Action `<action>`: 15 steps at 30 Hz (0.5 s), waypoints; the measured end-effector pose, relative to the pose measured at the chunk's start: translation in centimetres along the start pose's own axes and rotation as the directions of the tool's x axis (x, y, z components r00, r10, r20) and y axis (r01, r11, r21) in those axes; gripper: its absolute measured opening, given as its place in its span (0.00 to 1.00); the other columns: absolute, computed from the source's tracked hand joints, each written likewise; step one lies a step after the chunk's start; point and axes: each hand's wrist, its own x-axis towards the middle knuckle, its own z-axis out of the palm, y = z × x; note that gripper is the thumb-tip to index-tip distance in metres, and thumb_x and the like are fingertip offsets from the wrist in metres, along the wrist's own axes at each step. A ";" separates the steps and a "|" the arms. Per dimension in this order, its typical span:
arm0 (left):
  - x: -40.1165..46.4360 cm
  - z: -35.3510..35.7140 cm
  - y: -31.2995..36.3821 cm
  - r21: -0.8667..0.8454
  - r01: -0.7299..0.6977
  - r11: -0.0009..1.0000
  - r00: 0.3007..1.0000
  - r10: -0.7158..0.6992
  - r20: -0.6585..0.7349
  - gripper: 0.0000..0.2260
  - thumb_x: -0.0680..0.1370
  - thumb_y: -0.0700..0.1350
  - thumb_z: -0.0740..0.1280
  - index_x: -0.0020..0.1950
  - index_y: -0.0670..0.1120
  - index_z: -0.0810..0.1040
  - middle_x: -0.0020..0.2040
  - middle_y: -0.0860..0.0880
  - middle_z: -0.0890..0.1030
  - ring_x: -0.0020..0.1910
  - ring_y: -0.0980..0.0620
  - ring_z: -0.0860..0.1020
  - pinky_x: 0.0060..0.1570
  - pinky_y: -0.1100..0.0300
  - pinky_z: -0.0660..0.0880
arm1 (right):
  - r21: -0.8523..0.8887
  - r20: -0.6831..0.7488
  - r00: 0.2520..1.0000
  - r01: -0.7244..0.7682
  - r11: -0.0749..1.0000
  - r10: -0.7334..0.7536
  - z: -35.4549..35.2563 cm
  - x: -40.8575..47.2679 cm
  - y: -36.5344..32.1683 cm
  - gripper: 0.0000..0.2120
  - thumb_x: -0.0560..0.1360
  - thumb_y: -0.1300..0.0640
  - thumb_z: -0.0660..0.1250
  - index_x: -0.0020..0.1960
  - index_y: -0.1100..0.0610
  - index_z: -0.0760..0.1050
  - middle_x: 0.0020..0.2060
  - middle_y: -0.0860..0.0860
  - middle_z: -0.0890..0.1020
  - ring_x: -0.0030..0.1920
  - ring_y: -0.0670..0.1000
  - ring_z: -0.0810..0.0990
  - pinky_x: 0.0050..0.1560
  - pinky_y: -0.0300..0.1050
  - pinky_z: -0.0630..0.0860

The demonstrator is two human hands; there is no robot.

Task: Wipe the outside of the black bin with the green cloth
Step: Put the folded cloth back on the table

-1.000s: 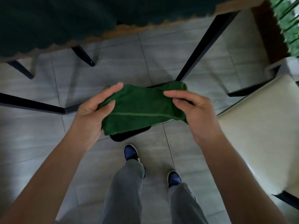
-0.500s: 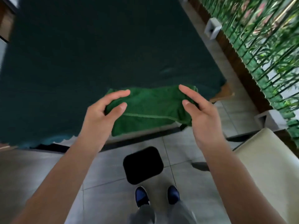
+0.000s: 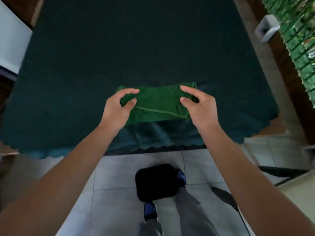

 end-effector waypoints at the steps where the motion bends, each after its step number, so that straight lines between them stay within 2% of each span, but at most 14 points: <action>1: 0.4 0.4 -0.4 0.005 0.013 1.000 1.000 -0.013 0.000 0.11 0.82 0.43 0.69 0.58 0.60 0.83 0.52 0.75 0.81 0.39 0.55 0.72 0.35 0.76 0.73 | -0.030 0.013 1.000 0.011 1.000 -0.010 0.2 0.8 1.0 0.15 0.79 0.56 0.72 0.61 0.39 0.83 0.58 0.46 0.86 0.28 0.39 0.74 0.39 0.37 0.73; 2: 0.6 0.7 -0.7 0.017 0.032 0.999 0.999 -0.032 0.000 0.11 0.81 0.44 0.70 0.57 0.60 0.83 0.55 0.71 0.82 0.41 0.55 0.75 0.38 0.75 0.74 | -0.056 0.026 1.000 0.018 0.998 -0.016 0.3 1.4 1.8 0.15 0.79 0.55 0.72 0.61 0.38 0.83 0.65 0.47 0.83 0.30 0.38 0.72 0.41 0.36 0.72; 3: 1.0 1.1 -0.9 0.030 0.053 0.998 0.999 -0.053 -0.004 0.11 0.81 0.44 0.71 0.57 0.60 0.83 0.58 0.67 0.82 0.43 0.58 0.77 0.43 0.75 0.75 | -0.081 0.037 0.999 0.026 0.996 -0.024 0.3 2.0 2.4 0.15 0.80 0.56 0.72 0.62 0.40 0.83 0.67 0.47 0.82 0.30 0.38 0.73 0.40 0.34 0.71; 5: 1.5 1.6 -1.4 0.055 0.086 0.995 0.996 -0.086 -0.007 0.11 0.80 0.44 0.71 0.57 0.59 0.84 0.61 0.62 0.81 0.51 0.67 0.79 0.56 0.69 0.77 | -0.141 0.057 0.997 0.065 0.988 -0.058 0.2 2.7 3.0 0.15 0.80 0.57 0.71 0.64 0.44 0.83 0.63 0.41 0.82 0.28 0.39 0.75 0.35 0.31 0.69; 7: 1.8 2.1 -1.8 0.079 0.120 0.990 0.993 -0.120 -0.009 0.11 0.80 0.44 0.71 0.58 0.59 0.84 0.63 0.59 0.81 0.59 0.63 0.78 0.63 0.63 0.75 | -0.216 0.069 0.991 0.123 0.969 -0.110 0.0 3.1 3.5 0.15 0.81 0.57 0.71 0.65 0.46 0.83 0.56 0.37 0.80 0.34 0.39 0.78 0.39 0.31 0.73; 9: 2.0 2.7 -2.1 0.123 0.143 0.982 0.990 -0.144 -0.001 0.11 0.81 0.45 0.71 0.59 0.60 0.83 0.65 0.56 0.79 0.63 0.58 0.77 0.63 0.60 0.74 | -0.277 0.079 0.985 0.167 0.946 -0.150 -0.1 3.4 4.1 0.15 0.80 0.57 0.71 0.66 0.48 0.83 0.55 0.39 0.80 0.44 0.43 0.81 0.50 0.33 0.76; 11: 2.1 3.4 -2.4 0.220 0.140 0.965 0.989 -0.147 0.018 0.11 0.81 0.46 0.70 0.60 0.60 0.82 0.65 0.53 0.77 0.63 0.56 0.75 0.62 0.62 0.70 | -0.327 0.078 0.980 0.196 0.925 -0.181 -0.3 3.7 4.9 0.15 0.80 0.58 0.71 0.66 0.50 0.83 0.59 0.44 0.83 0.50 0.46 0.82 0.56 0.35 0.76; 15: 2.5 4.5 -3.1 0.306 0.123 0.944 0.990 -0.137 0.027 0.11 0.81 0.46 0.71 0.62 0.58 0.83 0.63 0.50 0.76 0.62 0.52 0.75 0.58 0.66 0.68 | -0.454 0.139 0.965 0.261 0.852 -0.221 -0.5 4.0 6.1 0.16 0.81 0.60 0.69 0.67 0.51 0.83 0.66 0.49 0.82 0.56 0.52 0.84 0.59 0.45 0.80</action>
